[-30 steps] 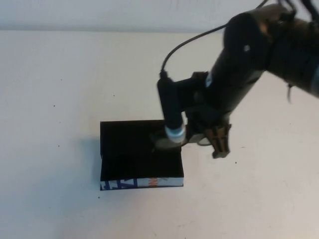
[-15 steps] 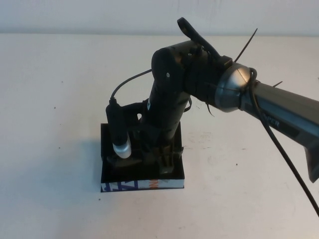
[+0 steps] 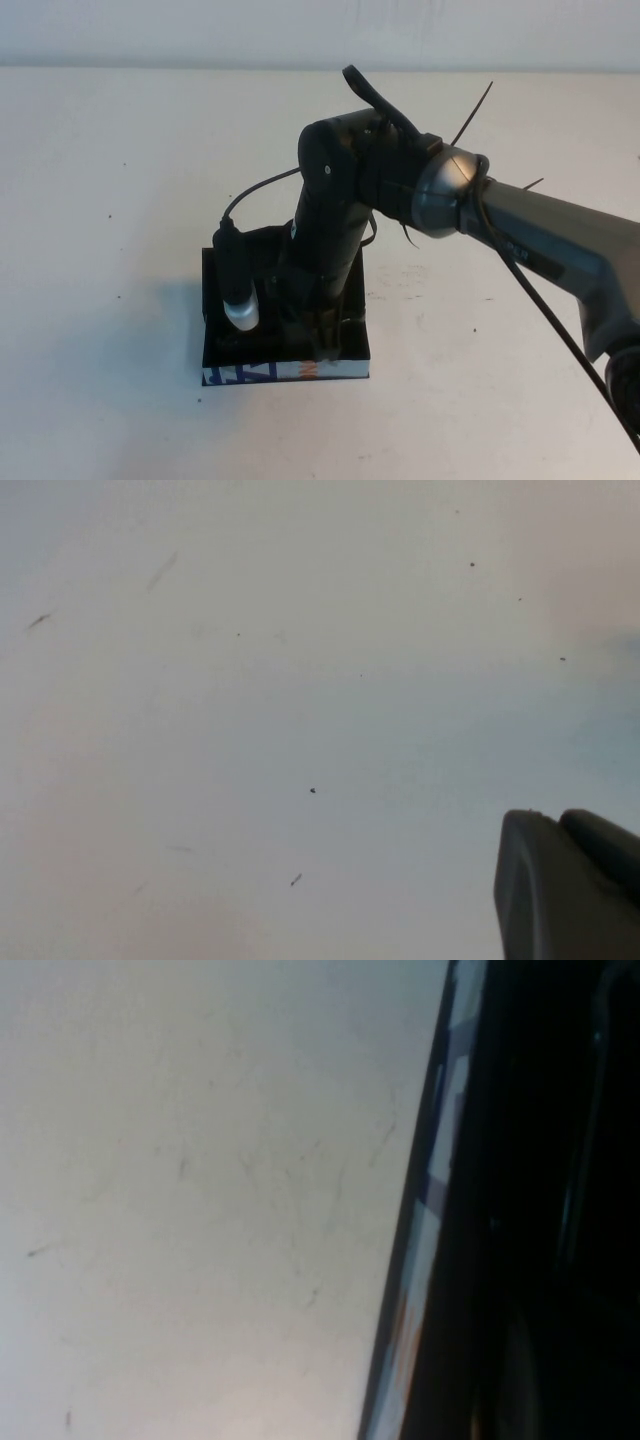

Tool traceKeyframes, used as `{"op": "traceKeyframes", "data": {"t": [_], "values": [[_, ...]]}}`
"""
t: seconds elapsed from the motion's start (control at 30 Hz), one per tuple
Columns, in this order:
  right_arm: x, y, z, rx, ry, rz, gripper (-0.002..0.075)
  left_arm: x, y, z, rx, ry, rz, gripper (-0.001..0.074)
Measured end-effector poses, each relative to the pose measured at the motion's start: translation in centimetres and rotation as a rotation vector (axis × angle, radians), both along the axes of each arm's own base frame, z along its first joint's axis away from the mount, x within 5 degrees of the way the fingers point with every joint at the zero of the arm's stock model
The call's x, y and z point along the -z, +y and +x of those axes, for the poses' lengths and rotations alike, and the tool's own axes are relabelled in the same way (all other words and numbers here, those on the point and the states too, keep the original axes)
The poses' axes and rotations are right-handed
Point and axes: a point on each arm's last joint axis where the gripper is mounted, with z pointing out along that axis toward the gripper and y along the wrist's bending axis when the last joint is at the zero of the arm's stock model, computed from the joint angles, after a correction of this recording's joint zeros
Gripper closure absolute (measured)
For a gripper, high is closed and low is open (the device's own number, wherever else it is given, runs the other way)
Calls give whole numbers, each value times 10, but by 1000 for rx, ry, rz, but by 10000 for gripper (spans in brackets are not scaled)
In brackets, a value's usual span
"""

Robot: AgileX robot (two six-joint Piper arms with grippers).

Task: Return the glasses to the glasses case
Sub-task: Place the glasses in the glasses case

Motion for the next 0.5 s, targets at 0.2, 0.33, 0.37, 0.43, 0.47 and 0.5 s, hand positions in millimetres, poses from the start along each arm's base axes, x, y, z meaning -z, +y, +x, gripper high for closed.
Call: {"op": "traceKeyframes", "data": {"t": [0.2, 0.33, 0.37, 0.43, 0.47, 0.5], "values": [[2, 0, 2, 12, 16, 14, 724, 0, 0, 0, 0, 0, 0, 736], [2, 0, 2, 19, 24, 27, 724, 0, 0, 0, 0, 0, 0, 736], [2, 0, 2, 20, 26, 28, 724, 0, 0, 0, 0, 0, 0, 736], [2, 0, 2, 28, 31, 31, 724, 0, 0, 0, 0, 0, 0, 736], [2, 0, 2, 36, 34, 31, 724, 0, 0, 0, 0, 0, 0, 736], [2, 0, 2, 43, 37, 32, 724, 0, 0, 0, 0, 0, 0, 736]]}}
